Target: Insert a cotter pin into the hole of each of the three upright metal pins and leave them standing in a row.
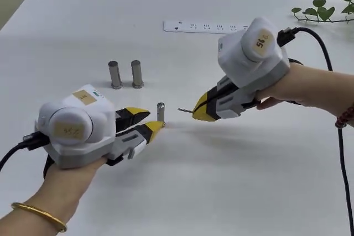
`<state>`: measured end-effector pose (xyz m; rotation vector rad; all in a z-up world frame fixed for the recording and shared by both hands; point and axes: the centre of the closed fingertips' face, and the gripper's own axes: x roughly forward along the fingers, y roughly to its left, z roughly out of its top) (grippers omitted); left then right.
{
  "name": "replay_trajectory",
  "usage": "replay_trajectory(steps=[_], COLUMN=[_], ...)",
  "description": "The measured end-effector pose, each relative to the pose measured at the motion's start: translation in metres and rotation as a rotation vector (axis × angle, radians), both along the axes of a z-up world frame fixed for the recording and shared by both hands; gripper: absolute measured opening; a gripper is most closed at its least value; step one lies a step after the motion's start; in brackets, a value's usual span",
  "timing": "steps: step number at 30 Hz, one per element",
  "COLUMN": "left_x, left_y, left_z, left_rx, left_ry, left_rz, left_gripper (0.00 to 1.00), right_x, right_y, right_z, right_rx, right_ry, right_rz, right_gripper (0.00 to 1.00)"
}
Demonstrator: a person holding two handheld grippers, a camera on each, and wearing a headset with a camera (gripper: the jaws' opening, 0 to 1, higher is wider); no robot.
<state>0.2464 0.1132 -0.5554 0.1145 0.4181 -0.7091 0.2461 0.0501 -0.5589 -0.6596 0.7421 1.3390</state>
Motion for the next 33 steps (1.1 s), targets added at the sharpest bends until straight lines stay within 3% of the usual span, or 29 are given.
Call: replay_trajectory(steps=[14,21,33], left_x=[0.019,0.023,0.024], left_y=[-0.008,-0.012,-0.012], left_z=[-0.014,-0.019,-0.027], left_rx=[0.002,-0.003,0.026], left_ry=[0.020,0.037,0.048], left_rz=[0.061,0.078,0.093], left_gripper=[0.14,0.12,0.08], right_x=[0.009,0.010,0.009], right_y=[0.006,0.011,0.020], right_z=[-0.005,-0.008,-0.009], right_rx=[-0.008,-0.013,-0.014], right_ry=[0.008,0.013,0.009], right_rz=[0.000,0.017,0.051], right_gripper=[0.00,0.00,0.00])
